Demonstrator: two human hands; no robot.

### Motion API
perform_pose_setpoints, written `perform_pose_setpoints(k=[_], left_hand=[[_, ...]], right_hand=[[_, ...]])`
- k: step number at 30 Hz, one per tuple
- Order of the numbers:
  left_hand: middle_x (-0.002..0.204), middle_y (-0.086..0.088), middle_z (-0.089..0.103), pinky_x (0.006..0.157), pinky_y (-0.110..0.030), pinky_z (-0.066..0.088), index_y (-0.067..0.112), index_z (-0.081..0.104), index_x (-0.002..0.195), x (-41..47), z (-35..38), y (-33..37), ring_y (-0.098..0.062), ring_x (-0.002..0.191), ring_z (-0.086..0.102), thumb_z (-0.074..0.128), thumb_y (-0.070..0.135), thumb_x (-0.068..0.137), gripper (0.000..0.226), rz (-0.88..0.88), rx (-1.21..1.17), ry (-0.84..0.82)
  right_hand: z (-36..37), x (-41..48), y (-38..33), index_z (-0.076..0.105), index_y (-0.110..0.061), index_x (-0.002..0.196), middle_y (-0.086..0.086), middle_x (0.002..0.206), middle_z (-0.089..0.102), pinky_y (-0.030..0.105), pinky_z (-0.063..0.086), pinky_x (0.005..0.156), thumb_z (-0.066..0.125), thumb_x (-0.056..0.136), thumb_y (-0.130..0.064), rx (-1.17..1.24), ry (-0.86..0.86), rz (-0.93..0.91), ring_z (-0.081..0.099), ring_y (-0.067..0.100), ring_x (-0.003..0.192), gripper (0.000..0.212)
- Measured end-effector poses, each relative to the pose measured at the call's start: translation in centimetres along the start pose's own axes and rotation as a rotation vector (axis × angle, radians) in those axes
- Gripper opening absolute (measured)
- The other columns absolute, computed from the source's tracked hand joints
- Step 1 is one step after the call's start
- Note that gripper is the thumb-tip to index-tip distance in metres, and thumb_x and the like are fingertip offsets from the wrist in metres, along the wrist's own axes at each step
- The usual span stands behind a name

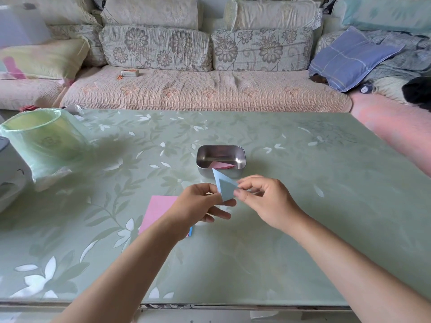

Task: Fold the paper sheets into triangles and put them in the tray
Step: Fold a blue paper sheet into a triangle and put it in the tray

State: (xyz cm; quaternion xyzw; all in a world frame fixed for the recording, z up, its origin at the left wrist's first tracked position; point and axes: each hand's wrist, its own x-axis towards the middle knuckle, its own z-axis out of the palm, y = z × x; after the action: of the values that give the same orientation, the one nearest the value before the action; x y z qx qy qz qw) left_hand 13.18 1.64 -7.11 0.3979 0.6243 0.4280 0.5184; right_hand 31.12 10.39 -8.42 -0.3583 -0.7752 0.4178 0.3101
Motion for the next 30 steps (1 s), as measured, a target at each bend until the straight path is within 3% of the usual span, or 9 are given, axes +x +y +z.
perform_pose_setpoints(k=[2,5,9,14,18,22,26,30], left_hand=[[0.101,0.005,0.077,0.062,-0.028,0.043,0.013,0.062,0.101,0.0,0.0,0.1,-0.021,0.087,0.075,0.059,0.022,0.095,0.011,0.012,0.005,-0.018],[0.103,0.005,0.076,0.064,-0.029,0.044,0.010,0.061,0.110,0.0,0.1,0.1,-0.020,0.089,0.075,0.058,0.022,0.094,0.020,0.024,0.026,-0.052],[0.101,0.008,0.075,0.070,-0.028,0.048,0.025,0.065,0.112,-0.1,0.5,-0.1,-0.017,0.094,0.071,0.063,0.031,0.078,0.035,0.119,0.058,0.028],[0.088,0.002,0.077,0.063,-0.022,0.052,0.021,0.066,0.107,0.2,0.6,-0.4,-0.016,0.083,0.073,0.073,0.033,0.088,0.024,0.212,0.005,0.180],[0.081,-0.001,0.077,0.058,-0.021,0.051,0.014,0.066,0.091,0.3,0.8,-0.7,-0.017,0.077,0.074,0.074,0.031,0.087,0.019,0.214,-0.011,0.219],[0.083,0.000,0.077,0.059,-0.023,0.048,0.013,0.065,0.094,0.3,1.0,-0.7,-0.018,0.076,0.075,0.071,0.030,0.090,0.019,0.198,-0.018,0.199],[0.084,0.001,0.077,0.059,-0.025,0.047,0.014,0.065,0.093,0.2,1.1,-0.7,-0.018,0.077,0.075,0.069,0.029,0.092,0.015,0.191,0.006,0.177],[0.083,0.002,0.077,0.061,-0.027,0.047,0.011,0.065,0.094,0.2,1.1,-0.8,-0.016,0.077,0.075,0.067,0.028,0.093,0.017,0.210,0.060,0.172]], right_hand=[[-0.2,0.1,0.0,0.075,-0.029,0.082,0.015,0.086,0.072,0.034,0.043,0.065,0.074,0.088,-0.034,0.076,-0.035,0.081,0.057,0.018,0.065,0.007],[-0.4,0.2,-0.1,0.074,-0.022,0.084,0.011,0.082,0.074,0.044,0.053,0.074,0.075,0.088,-0.028,0.182,-0.032,0.117,0.071,0.027,0.075,0.007],[-0.5,0.4,-0.2,0.072,-0.014,0.082,0.006,0.079,0.074,0.026,0.051,0.068,0.076,0.088,-0.020,0.211,-0.062,0.148,0.070,0.017,0.067,0.009],[-0.5,0.1,-0.4,0.070,-0.012,0.083,0.005,0.077,0.073,0.014,0.044,0.057,0.075,0.089,-0.022,0.164,-0.090,0.121,0.068,0.015,0.064,0.013],[-0.4,0.1,-0.5,0.068,-0.014,0.086,0.001,0.077,0.073,0.018,0.048,0.060,0.076,0.088,-0.020,0.176,-0.066,0.115,0.070,0.019,0.067,0.010],[-0.3,0.2,-0.4,0.069,-0.022,0.099,-0.001,0.083,0.075,0.030,0.053,0.070,0.076,0.088,-0.021,0.226,-0.049,0.158,0.071,0.020,0.068,0.013],[-0.2,0.1,-0.4,0.078,-0.022,0.087,-0.002,0.079,0.075,0.029,0.054,0.070,0.076,0.087,-0.023,0.242,-0.051,0.215,0.066,0.011,0.062,0.001],[-0.5,0.1,-0.5,0.077,-0.022,0.080,-0.005,0.076,0.073,0.027,0.053,0.069,0.077,0.087,-0.023,0.219,-0.067,0.247,0.064,0.011,0.061,0.007]])
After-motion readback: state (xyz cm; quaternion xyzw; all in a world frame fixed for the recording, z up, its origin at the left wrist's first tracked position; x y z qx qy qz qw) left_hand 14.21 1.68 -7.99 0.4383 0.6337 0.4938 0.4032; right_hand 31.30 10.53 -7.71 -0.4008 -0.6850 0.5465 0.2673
